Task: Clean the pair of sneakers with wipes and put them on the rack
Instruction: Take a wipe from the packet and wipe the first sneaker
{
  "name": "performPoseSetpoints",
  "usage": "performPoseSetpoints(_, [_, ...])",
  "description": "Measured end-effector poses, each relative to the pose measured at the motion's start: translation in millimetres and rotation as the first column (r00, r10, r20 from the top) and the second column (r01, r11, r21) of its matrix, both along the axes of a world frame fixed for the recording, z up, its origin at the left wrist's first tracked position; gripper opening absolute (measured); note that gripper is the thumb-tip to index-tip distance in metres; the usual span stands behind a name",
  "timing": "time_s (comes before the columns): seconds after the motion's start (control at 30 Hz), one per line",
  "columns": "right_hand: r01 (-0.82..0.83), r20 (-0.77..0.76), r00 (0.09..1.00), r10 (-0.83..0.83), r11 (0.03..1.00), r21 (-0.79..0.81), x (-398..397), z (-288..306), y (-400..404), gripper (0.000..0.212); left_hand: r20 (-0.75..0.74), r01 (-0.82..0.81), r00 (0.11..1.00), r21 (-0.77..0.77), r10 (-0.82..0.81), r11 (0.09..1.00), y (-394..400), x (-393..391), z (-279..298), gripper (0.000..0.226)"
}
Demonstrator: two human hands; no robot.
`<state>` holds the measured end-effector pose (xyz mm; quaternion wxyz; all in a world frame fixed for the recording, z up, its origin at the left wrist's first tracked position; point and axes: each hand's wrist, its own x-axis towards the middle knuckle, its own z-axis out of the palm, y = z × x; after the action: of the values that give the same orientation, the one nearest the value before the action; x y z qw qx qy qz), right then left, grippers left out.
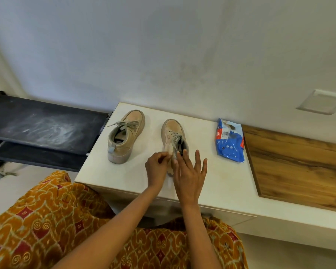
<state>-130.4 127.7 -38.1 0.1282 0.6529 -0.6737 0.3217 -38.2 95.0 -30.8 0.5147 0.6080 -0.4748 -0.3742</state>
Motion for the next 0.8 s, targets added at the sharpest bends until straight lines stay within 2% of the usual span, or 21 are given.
performPoseSetpoints(0.1, [0.0,0.018,1.0,0.001,1.0,-0.014,-1.1,-0.6,-1.3,0.032,0.012,0.013,1.0,-0.018,-0.013,1.0,5.7,-0.7,-10.4,0.011])
performPoseSetpoints(0.23, [-0.003,0.018,1.0,0.003,1.0,-0.001,-1.4,2.6,-2.7,0.033,0.027,-0.056,0.998,0.067,0.054,0.996,-34.2,4.8,-5.1,0.011])
performPoseSetpoints(0.3, [-0.009,-0.008,1.0,0.009,1.0,0.005,-0.5,1.2,-1.9,0.032,0.053,-0.041,0.998,0.087,0.037,0.995,-53.5,8.9,0.1,0.013])
performPoseSetpoints(0.4, [0.007,-0.035,0.999,-0.006,1.0,0.027,-1.9,-0.3,-1.6,0.046,0.105,0.019,0.994,0.006,-0.02,1.0,-55.5,7.0,7.3,0.015])
performPoseSetpoints(0.47, [0.012,-0.032,0.999,-0.011,0.999,0.037,-3.5,1.6,-4.0,0.048,0.146,0.032,0.989,-0.064,-0.022,0.997,-42.0,4.4,5.5,0.014])
performPoseSetpoints(0.57, [-0.003,-0.006,1.0,0.003,0.999,0.043,-5.2,3.9,-3.9,0.047,0.123,0.018,0.992,-0.112,-0.004,0.994,-20.1,5.8,-8.6,0.01])
performPoseSetpoints(0.67, [-0.018,0.02,1.0,0.017,0.999,0.05,-8.6,6.2,-1.7,0.043,0.125,-0.005,0.992,-0.086,0.016,0.996,-29.2,5.5,-13.1,0.011])
performPoseSetpoints(0.8, [-0.031,0.038,0.999,0.028,0.997,0.068,-10.2,11.5,-2.3,0.043,0.252,0.044,0.967,-0.01,-0.04,0.999,-82.0,0.4,-0.2,0.015])
